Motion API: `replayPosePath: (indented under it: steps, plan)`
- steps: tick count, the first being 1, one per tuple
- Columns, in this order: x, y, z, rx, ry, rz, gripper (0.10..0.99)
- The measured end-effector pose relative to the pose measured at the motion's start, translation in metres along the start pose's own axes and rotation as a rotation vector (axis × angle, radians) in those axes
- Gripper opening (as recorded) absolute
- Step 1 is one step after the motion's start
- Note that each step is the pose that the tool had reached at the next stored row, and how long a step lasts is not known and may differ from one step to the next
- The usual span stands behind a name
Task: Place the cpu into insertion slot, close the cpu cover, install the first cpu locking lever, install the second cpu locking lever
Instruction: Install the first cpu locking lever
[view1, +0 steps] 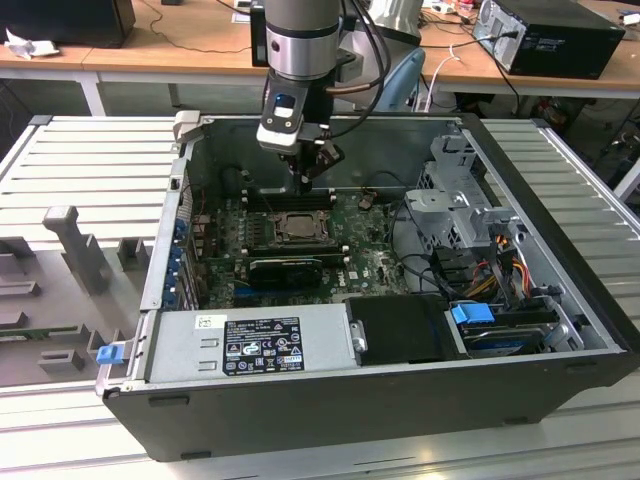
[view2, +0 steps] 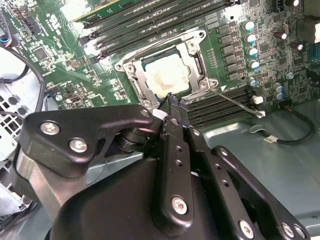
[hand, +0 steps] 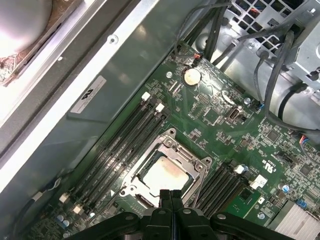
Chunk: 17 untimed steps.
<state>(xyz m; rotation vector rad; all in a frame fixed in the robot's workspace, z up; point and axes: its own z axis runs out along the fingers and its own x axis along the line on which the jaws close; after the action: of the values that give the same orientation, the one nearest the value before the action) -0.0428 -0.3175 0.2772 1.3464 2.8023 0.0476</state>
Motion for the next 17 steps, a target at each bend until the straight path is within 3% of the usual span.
replayPosePath:
  steps: [17]
  plan:
    - [0.0000,0.0000,0.0000,0.001,0.0006,-0.058,0.106]
